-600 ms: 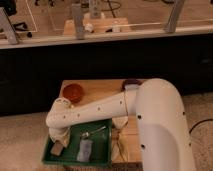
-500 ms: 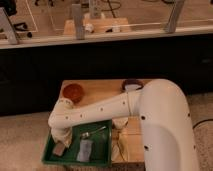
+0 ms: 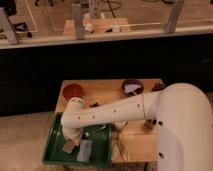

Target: Wipe tray with eraser

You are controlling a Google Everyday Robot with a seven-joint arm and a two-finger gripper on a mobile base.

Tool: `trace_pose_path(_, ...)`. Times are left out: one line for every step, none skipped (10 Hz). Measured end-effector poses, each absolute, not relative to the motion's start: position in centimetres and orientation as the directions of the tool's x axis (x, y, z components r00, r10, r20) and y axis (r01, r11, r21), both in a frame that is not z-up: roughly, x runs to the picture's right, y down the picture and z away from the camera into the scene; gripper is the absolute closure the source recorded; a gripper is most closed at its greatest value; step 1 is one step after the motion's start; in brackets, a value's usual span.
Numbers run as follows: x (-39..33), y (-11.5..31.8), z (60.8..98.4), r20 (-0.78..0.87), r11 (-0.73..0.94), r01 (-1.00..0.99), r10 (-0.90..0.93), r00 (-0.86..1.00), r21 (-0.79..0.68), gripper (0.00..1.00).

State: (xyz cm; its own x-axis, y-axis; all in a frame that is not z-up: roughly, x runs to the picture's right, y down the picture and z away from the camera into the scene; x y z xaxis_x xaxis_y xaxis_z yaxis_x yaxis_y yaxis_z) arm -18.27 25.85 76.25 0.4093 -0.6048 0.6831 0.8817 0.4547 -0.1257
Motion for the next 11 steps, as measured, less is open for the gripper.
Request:
trace_pose_path(-18.2, 24.9, 77.1, 0.677, 0.461, 0.878, -0.607, 0.416, -0.127, 1.00)
trace_pose_path(-18.2, 23.9, 78.1, 0.672, 0.465, 0.876, -0.608, 0.422, -0.130, 1.00)
trace_pose_path(-18.4, 22.8, 79.1, 0.669, 0.470, 0.873, -0.607, 0.429, -0.133, 1.00)
trace_pose_path(-18.7, 21.9, 80.2, 0.669, 0.474, 0.870, -0.604, 0.434, -0.136, 1.00)
trace_pose_path(-19.3, 21.4, 81.0, 0.671, 0.475, 0.870, -0.602, 0.433, -0.135, 1.00)
trace_pose_path(-20.4, 21.1, 81.3, 0.676, 0.472, 0.872, -0.602, 0.425, -0.128, 1.00)
trace_pose_path(-21.6, 21.0, 81.3, 0.684, 0.466, 0.877, -0.602, 0.412, -0.117, 1.00)
trace_pose_path(-23.0, 21.0, 81.2, 0.692, 0.457, 0.884, -0.606, 0.392, -0.100, 1.00)
trace_pose_path(-24.0, 21.2, 80.8, 0.699, 0.444, 0.892, -0.611, 0.372, -0.086, 1.00)
trace_pose_path(-25.3, 21.7, 79.9, 0.708, 0.423, 0.904, -0.620, 0.340, -0.063, 1.00)
trace_pose_path(-25.8, 22.2, 79.3, 0.712, 0.409, 0.911, -0.625, 0.321, -0.052, 1.00)
